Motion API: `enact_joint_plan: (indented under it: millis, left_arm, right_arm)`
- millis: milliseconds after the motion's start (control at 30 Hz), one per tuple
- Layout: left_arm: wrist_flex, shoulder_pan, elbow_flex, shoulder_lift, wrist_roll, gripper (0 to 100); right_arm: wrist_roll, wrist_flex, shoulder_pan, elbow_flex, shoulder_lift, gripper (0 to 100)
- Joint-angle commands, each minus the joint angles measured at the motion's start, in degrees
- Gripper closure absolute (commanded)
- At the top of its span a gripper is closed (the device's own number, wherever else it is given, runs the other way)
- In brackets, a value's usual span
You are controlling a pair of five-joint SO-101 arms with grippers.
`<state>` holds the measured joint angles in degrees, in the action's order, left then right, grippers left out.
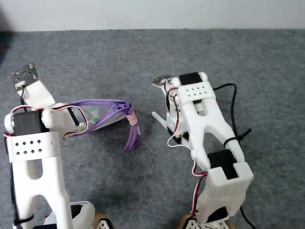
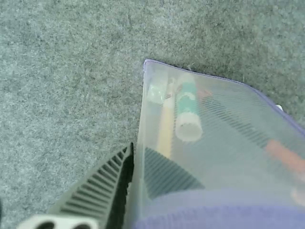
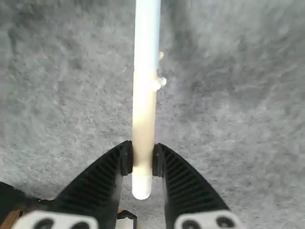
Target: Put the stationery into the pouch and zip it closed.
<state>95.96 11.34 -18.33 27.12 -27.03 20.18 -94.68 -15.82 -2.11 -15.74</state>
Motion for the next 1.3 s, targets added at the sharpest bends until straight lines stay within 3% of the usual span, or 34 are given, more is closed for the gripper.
enact_joint_plan:
  millis: [0,100,433,700,867,1033,1267]
  left_arm:
    - [-0.88,-0.44,-1.8,-1.05,-0.53,99]
    - [-0.88,-0.44,-1.8,-1.05,-0.53,99]
    - [-0.88,-0.44,-1.8,-1.05,-0.53,99]
    - [-0.88,-0.44,-1.8,-1.05,-0.53,99]
    - [-0.88,-0.44,-1.8,-1.05,-0.53,99]
    - [-0.88,-0.44,-1.89,-1.05,-0.53,99]
    - [-0.79,-0.44,-1.98,-1.05,-0.53,99]
  right_arm:
    - [-0.26,2.59,0.66,0.53,4.09,81.6]
    - [-0.26,4.18,0.22,-0.53,4.0,74.7]
    - [-0.26,19.65,-4.09,-1.93,0.31,79.4]
    - [-0.7,25.63,-9.27,-8.97,-10.77,79.7]
    - [-0.62,25.36,-9.27,-16.79,-20.26,80.3]
    - [-0.53,22.9,-8.22,-22.51,-26.59,98.7]
    - [-0.7,15.78,-7.96,-25.05,-24.57,98.8]
